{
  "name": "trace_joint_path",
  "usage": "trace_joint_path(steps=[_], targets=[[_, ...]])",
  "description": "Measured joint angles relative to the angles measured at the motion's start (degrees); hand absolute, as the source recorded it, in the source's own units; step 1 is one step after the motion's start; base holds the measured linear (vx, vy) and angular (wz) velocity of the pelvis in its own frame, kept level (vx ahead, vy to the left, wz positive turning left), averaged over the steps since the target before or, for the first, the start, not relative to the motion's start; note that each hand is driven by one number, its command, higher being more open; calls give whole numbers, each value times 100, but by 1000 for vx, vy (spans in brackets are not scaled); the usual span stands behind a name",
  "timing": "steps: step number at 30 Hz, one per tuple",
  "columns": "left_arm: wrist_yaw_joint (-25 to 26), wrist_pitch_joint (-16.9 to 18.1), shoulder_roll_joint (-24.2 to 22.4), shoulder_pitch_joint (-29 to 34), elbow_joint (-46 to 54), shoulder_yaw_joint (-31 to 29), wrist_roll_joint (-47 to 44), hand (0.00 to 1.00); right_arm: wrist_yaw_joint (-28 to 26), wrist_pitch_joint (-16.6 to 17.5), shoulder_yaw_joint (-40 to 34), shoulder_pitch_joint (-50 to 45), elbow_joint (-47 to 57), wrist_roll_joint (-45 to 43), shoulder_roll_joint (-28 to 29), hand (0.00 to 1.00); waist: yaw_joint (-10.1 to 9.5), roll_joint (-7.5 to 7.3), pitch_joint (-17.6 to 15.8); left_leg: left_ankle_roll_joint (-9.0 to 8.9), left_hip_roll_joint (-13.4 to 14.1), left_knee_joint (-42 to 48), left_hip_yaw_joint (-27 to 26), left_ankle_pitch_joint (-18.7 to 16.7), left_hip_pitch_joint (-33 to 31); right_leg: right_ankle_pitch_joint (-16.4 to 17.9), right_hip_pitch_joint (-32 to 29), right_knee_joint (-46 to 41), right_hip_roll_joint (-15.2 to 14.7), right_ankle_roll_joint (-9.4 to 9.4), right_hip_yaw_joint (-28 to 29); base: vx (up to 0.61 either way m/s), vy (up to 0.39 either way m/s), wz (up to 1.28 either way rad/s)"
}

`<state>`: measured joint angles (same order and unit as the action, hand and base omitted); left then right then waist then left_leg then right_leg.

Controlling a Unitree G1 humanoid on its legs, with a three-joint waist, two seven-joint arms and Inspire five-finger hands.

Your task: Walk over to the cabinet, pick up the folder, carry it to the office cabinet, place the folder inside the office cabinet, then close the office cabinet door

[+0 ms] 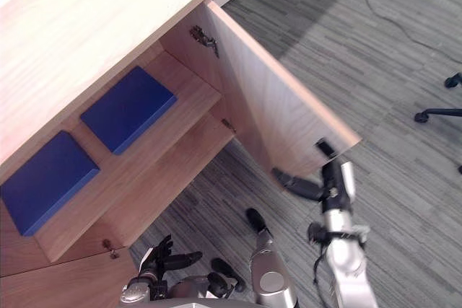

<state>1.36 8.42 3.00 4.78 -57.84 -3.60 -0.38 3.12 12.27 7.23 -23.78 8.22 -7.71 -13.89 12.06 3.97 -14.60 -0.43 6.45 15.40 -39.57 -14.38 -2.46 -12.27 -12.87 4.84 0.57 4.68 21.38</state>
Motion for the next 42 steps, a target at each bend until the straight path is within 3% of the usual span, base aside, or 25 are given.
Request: trace_joint_path(steps=[3,5,9,12,13,19,21,23,28,32,36,38,42], targets=[[28,-10,64,-27,-59,-40,51,100,-495,35,954,-299,-5,10,-14,100,-27,-142,79,17,102,196,110,-53,-12,-25,111,-1,19,-34,-117,-4,-27,17],[47,1,65,-123,-61,-5,52,100,-752,23,1486,-237,-110,122,-17,100,-199,-187,117,37,130,317,423,-58,-98,-10,214,-3,-35,-50,-421,-10,-11,62],[99,15,153,-184,-11,197,52,100,-827,24,1718,462,-256,359,-4,100,-432,-268,173,109,94,493,1222,-9,-418,104,358,-60,-184,-88,-1195,-26,-12,107],[133,12,293,-184,60,377,42,100,-570,24,1579,1271,-743,470,45,100,-664,-355,232,181,-50,483,1874,119,-645,275,406,-216,-342,-80,-1829,-33,-8,122],[147,9,308,-186,124,385,37,100,-403,24,1326,1715,-1070,514,46,100,-719,-363,241,223,-183,440,2272,248,-802,359,425,-287,-470,-60,-2247,-33,6,147],[262,3,361,-231,204,260,-209,100,442,-23,180,3713,-2938,488,136,100,-1135,-368,248,277,-665,-73,3300,823,-1040,494,483,-399,-812,-21,-3279,-52,17,110],[310,-8,397,-170,212,106,-317,100,867,36,-208,3661,-3085,328,296,100,-1153,-368,248,252,-738,-215,3496,962,-1083,497,478,-423,-857,-25,-3450,-84,-2,55],[357,-20,431,-157,208,62,-336,100,1004,-74,-351,3873,-3540,227,122,100,-1200,-342,233,148,-820,-461,3645,1135,-1088,611,433,-442,-916,-11,-3556,-123,-8,35],[367,-17,278,63,522,-288,-655,100,1087,-64,-346,3854,-3746,206,183,100,-1375,-305,211,104,-873,-1137,4062,1621,-1040,663,385,-363,-873,-10,-3704,-69,-40,46],[370,-8,207,274,850,-691,-977,100,783,-108,-204,3586,-4248,224,175,100,-1573,-291,208,14,-880,-1415,4416,1843,-919,750,558,-356,-833,-31,-4070,0,-57,49],[392,27,243,397,1494,-1399,-1256,100,446,-226,-29,3158,-5048,359,416,100,-1906,-273,210,-22,-891,-1877,5009,2105,-640,934,905,-384,-837,-37,-4719,93,-77,84],[535,54,442,427,1929,-1816,-1439,100,338,-300,-7,3032,-5470,496,689,100,-2011,-265,213,-19,-881,-2041,5333,2198,-554,1029,1064,-403,-832,-105,-5058,105,-47,76],[622,94,1041,498,2795,-2058,-1579,100,340,-371,-58,2961,-5710,512,737,100,-2098,-264,213,38,-953,-2037,5637,2246,-523,1113,1228,-403,-841,-140,-5210,96,4,54]])
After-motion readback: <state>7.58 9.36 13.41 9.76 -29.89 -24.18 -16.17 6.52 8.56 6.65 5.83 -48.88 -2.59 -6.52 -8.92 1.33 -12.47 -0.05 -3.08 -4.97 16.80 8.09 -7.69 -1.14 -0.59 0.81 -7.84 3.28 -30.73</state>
